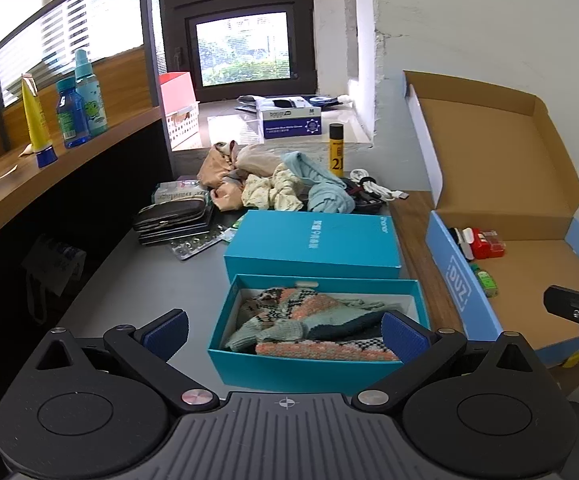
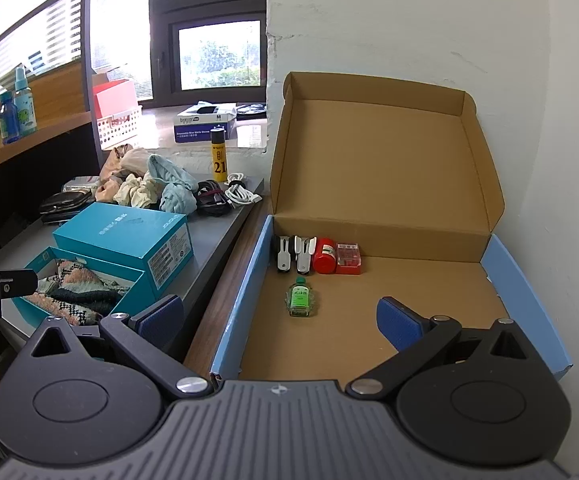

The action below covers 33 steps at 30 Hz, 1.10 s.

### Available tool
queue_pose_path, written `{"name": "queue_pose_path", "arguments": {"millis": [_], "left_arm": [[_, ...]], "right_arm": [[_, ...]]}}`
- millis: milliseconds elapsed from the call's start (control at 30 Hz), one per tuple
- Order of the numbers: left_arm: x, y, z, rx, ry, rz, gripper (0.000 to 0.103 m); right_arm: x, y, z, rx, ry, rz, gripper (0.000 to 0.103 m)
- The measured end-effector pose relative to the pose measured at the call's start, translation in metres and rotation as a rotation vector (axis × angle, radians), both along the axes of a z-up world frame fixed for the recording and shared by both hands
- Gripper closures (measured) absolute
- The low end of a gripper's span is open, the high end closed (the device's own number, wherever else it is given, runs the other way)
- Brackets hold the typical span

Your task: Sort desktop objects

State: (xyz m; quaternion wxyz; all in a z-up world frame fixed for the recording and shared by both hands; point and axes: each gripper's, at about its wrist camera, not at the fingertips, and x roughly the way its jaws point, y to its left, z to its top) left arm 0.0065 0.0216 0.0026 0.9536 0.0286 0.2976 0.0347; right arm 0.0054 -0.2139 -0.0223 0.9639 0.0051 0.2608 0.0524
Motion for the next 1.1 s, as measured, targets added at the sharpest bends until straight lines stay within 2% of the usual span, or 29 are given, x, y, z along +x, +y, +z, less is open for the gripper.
{"name": "queue_pose_path", "arguments": {"millis": [433, 667, 833, 1100], "left_arm": [[0.012, 0.026, 0.005, -0.006, -0.009, 0.008, 0.000], [0.018, 0.049, 0.006, -0.007, -0.015, 0.044, 0.000], [0.036, 0.070, 0.006, -0.011, -0.013, 0.069, 0.000], [0.065, 0.100, 0.001, -0.019, -0.053, 0.102, 0.000]], "right_arm": [[0.005, 0.006, 0.005, -0.025, 0.002, 0.020, 0.000], [0.012, 0.014, 0.009, -0.032, 0.004, 0.049, 0.000], [0.022, 0.021, 0.010, -0.028, 0.018, 0.067, 0.000], [0.043, 0.034, 0.010, -0.011, 0.038, 0.095, 0.000]]}}
